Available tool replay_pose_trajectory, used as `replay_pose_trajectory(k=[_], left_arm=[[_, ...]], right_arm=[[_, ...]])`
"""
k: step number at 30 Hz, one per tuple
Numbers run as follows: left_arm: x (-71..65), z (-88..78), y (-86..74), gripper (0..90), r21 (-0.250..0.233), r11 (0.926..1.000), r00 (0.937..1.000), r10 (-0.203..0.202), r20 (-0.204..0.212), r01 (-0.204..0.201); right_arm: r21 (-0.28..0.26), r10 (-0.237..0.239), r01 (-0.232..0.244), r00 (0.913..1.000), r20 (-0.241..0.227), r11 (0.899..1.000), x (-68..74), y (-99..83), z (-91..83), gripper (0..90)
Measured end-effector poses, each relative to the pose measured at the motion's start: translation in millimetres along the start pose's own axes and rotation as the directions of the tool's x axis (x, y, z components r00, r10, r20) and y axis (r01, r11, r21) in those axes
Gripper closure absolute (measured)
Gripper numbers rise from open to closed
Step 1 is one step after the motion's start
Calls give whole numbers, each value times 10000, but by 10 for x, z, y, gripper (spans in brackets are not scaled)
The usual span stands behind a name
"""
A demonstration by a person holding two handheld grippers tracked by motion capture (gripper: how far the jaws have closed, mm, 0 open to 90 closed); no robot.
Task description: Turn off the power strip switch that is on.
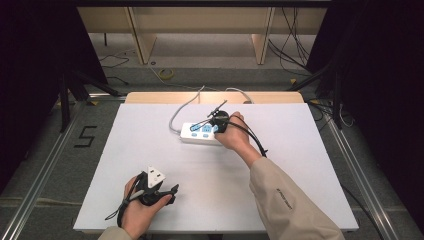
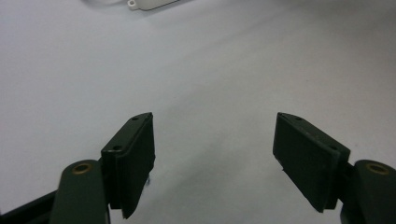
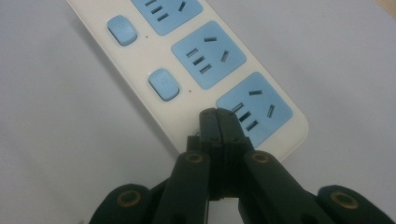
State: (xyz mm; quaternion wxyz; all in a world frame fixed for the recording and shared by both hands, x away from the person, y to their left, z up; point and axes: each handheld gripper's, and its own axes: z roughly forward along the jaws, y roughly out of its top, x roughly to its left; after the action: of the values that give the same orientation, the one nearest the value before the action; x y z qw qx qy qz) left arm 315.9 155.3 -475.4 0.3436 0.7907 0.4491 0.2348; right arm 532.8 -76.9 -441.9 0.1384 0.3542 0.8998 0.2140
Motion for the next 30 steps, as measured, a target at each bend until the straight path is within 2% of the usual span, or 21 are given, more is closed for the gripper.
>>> replay_pose_trajectory(k=[17,19,24,30], left_arm=[[3,-1,-3,294,-14,10000,10000,-6,0,6],[5,-1,-4,294,-7,10000,10000,-11,1,11],[3,2,-3,295,8,10000,10000,-23,-12,23],[-3,-2,-1,295,90,10000,10000,24,-11,-24]], right_arm=[[-252,165,-167,9998,-79,9995,-11,-33,-4,900],[-507,333,-338,9994,-112,9981,-21,-42,-44,900],[-620,544,-561,9981,-285,9965,-73,-103,-136,900],[-672,538,-567,9976,-444,9961,-124,-217,-221,898]])
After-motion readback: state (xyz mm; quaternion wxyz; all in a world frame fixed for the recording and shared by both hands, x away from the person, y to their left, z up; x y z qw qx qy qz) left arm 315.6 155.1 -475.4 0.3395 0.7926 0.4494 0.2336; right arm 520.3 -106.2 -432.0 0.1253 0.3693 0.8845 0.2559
